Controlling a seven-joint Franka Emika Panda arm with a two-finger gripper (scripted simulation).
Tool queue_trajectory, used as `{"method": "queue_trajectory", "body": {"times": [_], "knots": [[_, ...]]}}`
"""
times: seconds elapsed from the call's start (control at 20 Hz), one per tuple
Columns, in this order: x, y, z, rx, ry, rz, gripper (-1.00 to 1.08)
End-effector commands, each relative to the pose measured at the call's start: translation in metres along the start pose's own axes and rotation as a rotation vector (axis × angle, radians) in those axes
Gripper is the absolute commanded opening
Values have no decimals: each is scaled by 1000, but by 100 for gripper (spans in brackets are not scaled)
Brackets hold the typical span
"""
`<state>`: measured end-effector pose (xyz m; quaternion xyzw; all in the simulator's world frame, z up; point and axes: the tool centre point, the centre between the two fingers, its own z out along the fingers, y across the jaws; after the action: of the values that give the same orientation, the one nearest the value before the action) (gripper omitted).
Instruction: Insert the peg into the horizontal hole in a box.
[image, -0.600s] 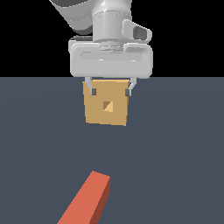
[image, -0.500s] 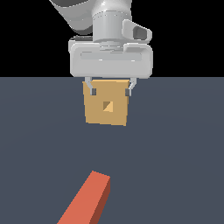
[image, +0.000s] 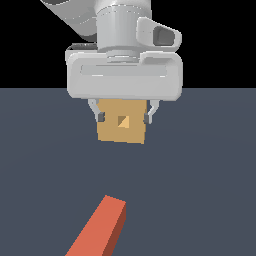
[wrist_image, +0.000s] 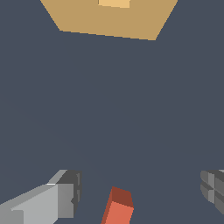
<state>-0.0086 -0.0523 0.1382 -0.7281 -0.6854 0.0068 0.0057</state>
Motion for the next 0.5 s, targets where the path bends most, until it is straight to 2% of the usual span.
{"method": "queue_trajectory", "body": {"times": [0.0,0.3,0.45], "knots": [[-33,-3,10,-2,-1,43,100],[-131,-19,40,-10,-1,170,100],[-170,-28,53,-13,0,222,100]]}}
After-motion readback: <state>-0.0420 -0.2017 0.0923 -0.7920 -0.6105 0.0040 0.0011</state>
